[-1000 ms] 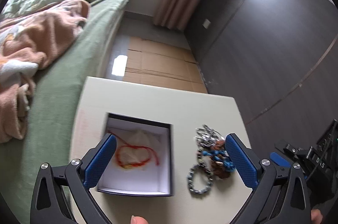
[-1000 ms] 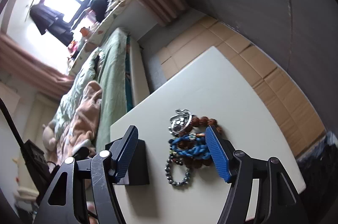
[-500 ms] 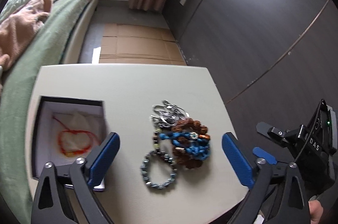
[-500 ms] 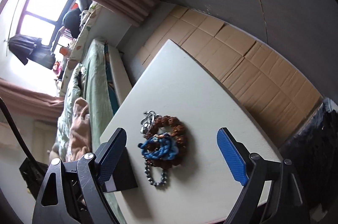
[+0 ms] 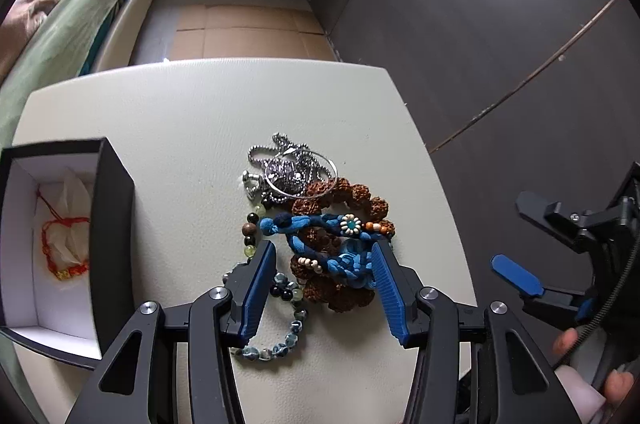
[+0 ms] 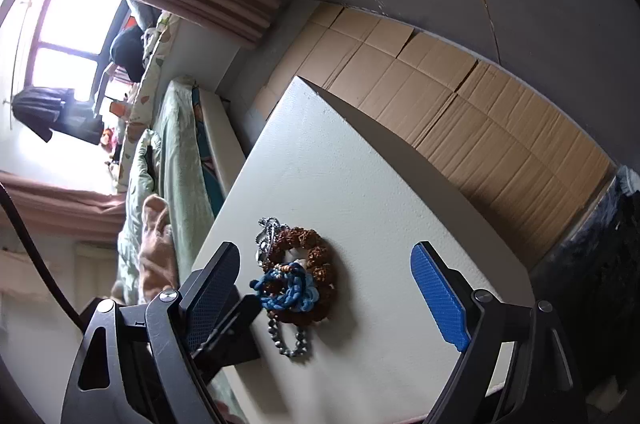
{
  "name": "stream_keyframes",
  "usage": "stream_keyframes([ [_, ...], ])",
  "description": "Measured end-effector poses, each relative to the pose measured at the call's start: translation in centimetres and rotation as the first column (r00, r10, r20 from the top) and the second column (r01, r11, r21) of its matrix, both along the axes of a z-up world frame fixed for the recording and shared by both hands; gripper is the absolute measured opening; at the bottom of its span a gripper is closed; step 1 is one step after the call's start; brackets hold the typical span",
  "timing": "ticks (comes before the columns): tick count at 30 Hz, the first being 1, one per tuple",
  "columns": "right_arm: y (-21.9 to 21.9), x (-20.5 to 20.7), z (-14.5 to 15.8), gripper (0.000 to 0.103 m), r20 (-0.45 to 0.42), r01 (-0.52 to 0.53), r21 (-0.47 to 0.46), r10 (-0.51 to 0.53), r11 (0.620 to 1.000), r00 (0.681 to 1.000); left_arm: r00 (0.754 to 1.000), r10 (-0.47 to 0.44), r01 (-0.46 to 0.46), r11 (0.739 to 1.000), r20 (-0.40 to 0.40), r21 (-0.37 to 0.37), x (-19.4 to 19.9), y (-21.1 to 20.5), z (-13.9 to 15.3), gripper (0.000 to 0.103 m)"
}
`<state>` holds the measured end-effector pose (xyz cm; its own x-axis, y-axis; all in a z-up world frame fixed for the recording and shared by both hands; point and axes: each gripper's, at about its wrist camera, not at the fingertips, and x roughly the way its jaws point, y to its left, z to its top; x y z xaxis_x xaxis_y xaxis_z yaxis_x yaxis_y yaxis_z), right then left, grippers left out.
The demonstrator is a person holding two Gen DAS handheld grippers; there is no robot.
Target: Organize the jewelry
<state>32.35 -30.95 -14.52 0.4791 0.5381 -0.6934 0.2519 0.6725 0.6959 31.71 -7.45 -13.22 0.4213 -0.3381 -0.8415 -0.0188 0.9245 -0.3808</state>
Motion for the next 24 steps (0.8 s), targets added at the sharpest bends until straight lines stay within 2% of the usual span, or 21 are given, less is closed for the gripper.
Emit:
stream_keyframes([
  [2,0.3,0.0,-0.1,0.088,-0.001,-0.005,0.003,0.005,1.0,1.0,1.0,-0.001,0.001,1.0,-0.014,0.005,0.1,-0.1,-0.6,0.049],
  [4,0.9,0.2,-0.2,0.088,-0.005,-0.024,0.001,0.024,1.0,1.0,1.0,0.002,-0.001,1.0,-0.029,0.014,0.3,-0.2,-1.3,0.026],
  [7,1.8,0.3,-0.6,0.088,-0.014,-0.049,0.003,0.049,0.999,0.999,0.999,0.018,-0.018,1.0,-0.028,-0.003,0.1,0.2,-1.6,0.022],
  [10,2.4,0.4,-1.2,0.088,-0.025,-0.067,-0.003,0.067,0.998,0.997,1.0,0.009,-0.009,1.0,0.001,-0.003,-0.2,0.6,-0.7,0.01],
  [15,3.7,0.9,-2.2,0.088,-0.06,-0.101,-0.016,0.099,0.995,0.993,0.997,0.006,-0.006,1.0,0.076,0.0,-1.0,1.4,1.6,0.01],
  [19,4.9,1.1,-2.0,0.086,-0.043,-0.129,-0.022,0.128,0.991,0.991,0.993,0.03,-0.027,0.999,0.117,-0.024,-1.5,2.8,3.1,0.01],
  [24,6.6,1.6,-1.7,0.066,0.017,-0.172,0.014,0.172,0.985,0.985,0.983,0.081,-0.076,0.996,0.167,-0.037,-2.1,5.2,4.8,0.01],
])
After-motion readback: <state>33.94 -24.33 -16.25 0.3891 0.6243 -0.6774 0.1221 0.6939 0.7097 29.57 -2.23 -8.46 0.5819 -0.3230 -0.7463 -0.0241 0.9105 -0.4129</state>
